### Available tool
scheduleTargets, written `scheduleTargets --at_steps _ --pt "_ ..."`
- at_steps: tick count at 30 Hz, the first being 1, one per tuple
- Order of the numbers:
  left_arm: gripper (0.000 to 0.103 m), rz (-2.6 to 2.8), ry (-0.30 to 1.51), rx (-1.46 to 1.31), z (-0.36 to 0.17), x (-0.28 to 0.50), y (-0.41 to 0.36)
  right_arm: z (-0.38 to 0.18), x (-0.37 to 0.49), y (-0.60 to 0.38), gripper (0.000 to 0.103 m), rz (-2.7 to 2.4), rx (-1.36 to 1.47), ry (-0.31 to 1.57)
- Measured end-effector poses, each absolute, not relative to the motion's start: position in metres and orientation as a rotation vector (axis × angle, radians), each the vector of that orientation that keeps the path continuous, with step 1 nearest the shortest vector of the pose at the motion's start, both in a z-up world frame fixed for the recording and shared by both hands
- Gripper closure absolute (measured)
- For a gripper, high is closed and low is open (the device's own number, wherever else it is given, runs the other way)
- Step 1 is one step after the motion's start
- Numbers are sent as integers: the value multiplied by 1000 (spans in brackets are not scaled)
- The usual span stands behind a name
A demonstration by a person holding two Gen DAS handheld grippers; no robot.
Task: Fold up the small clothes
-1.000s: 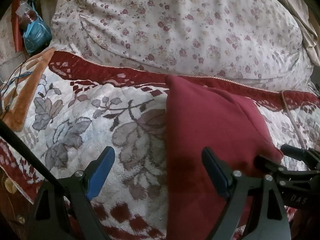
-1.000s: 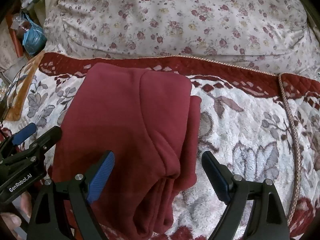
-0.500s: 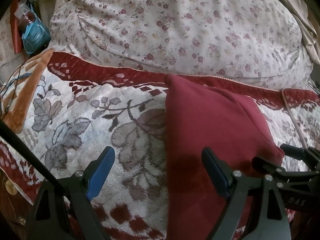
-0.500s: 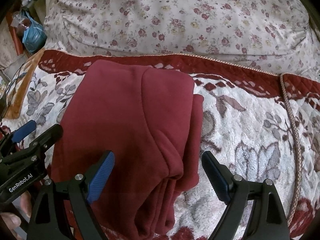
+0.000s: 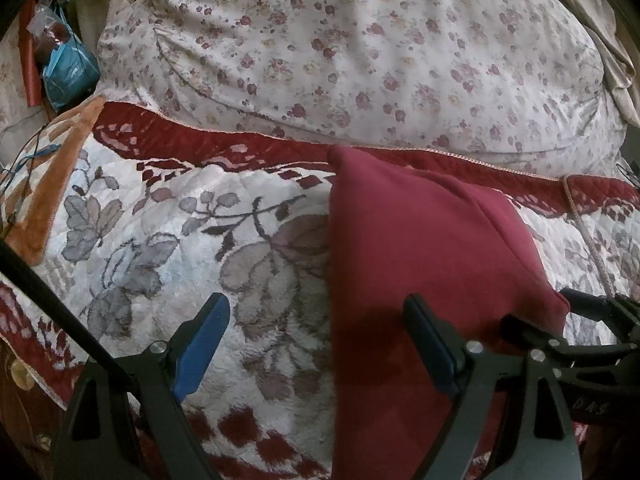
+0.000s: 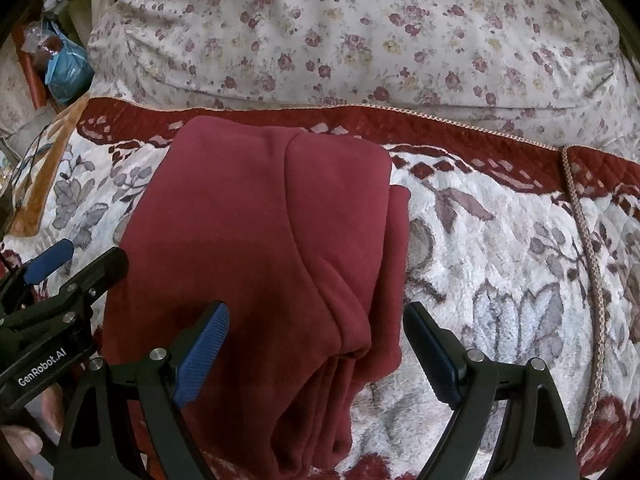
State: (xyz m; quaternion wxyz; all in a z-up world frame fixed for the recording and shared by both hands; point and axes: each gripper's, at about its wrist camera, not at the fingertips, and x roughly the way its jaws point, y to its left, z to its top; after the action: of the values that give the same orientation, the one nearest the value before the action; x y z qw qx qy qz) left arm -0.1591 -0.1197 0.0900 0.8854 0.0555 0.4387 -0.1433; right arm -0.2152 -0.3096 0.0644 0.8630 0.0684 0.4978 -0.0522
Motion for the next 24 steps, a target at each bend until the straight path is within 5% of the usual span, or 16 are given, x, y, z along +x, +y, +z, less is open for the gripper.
scheduleTargets --at_steps 24 --pt "16 -306 925 118 87 -155 -120 60 -209 -307 10 -110 146 1055"
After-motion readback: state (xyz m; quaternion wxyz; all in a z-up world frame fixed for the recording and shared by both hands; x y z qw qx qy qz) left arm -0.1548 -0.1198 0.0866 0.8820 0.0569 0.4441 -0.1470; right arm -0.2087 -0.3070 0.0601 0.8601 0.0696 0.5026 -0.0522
